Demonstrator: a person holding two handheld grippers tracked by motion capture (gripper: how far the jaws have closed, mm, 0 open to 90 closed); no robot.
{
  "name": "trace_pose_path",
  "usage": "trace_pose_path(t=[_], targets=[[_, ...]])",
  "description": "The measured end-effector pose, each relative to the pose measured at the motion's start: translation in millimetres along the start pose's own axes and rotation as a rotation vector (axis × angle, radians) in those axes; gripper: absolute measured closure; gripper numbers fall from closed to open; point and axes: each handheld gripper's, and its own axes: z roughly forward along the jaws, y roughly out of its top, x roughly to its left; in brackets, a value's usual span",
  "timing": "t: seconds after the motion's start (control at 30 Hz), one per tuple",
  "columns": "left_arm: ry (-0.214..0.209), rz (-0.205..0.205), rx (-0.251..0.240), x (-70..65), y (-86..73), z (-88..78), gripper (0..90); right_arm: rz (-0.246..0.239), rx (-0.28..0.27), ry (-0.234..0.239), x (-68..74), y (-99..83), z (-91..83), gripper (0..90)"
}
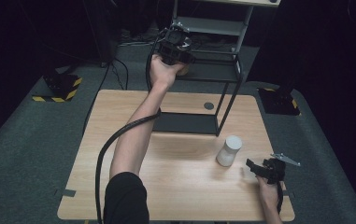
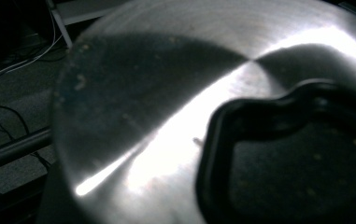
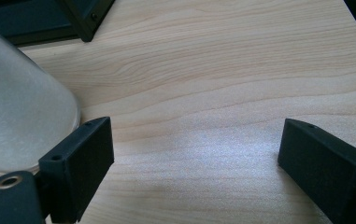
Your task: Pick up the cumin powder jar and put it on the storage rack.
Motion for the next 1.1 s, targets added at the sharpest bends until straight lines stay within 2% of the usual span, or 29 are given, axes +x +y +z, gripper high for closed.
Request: trace_pose_path(t=[0.13, 0.17, 0.23, 0.27, 0.33, 0.37, 0.53, 0.77, 0.9, 0.97, 1.07, 1.1], targets=[[0.001, -0.015, 0.000, -0.5, -0.2, -0.2, 31.1, -0.001, 0.000, -0.001, 0.3, 0.0, 0.0, 9.6], [0.007, -0.025, 0.017, -2.1, 2.2, 0.5, 24.8, 0.001, -0.001, -0.001, 0.3, -0.1, -0.1, 9.6], [0.007, -0.029, 0.019, -2.3, 2.2, 0.1, 19.4, 0.001, -0.002, -0.001, 0.1, -0.3, -0.1, 9.6], [0.007, -0.036, 0.013, -2.7, 0.7, -1.8, 19.4, 0.001, -0.004, -0.001, 0.0, -0.6, -0.2, 9.6], [0.008, -0.035, 0.002, -3.6, -1.3, -5.3, 13.4, 0.003, -0.008, -0.002, -0.4, -1.4, -0.6, 9.6], [-0.006, -0.035, -0.011, -2.9, -3.9, -10.0, 12.5, 0.004, -0.010, -0.002, -0.5, -1.8, -0.7, 9.6], [0.002, -0.028, -0.025, -5.9, -10.2, -19.6, 6.7, 0.007, -0.015, 0.002, -1.2, -2.7, -1.2, 9.6], [0.009, -0.028, -0.028, -6.6, -22.6, -35.8, 3.6, -0.007, -0.029, -0.001, 0.9, -4.7, -1.6, 9.6], [0.046, -0.044, -0.026, -10.5, -29.6, -45.7, 1.0, -0.015, -0.031, 0.004, 0.8, -4.9, -1.5, 9.6], [0.044, -0.047, -0.028, -9.2, -34.4, -51.6, 1.7, -0.020, -0.031, 0.007, 0.7, -5.0, -1.6, 9.6], [0.034, -0.029, -0.033, -8.6, -42.5, -61.4, 1.7, -0.025, -0.031, 0.007, 1.1, -5.0, -1.6, 9.6], [0.026, -0.017, -0.045, -9.3, -49.7, -68.4, 1.7, -0.026, -0.031, 0.006, 1.4, -5.1, -1.7, 9.6]])
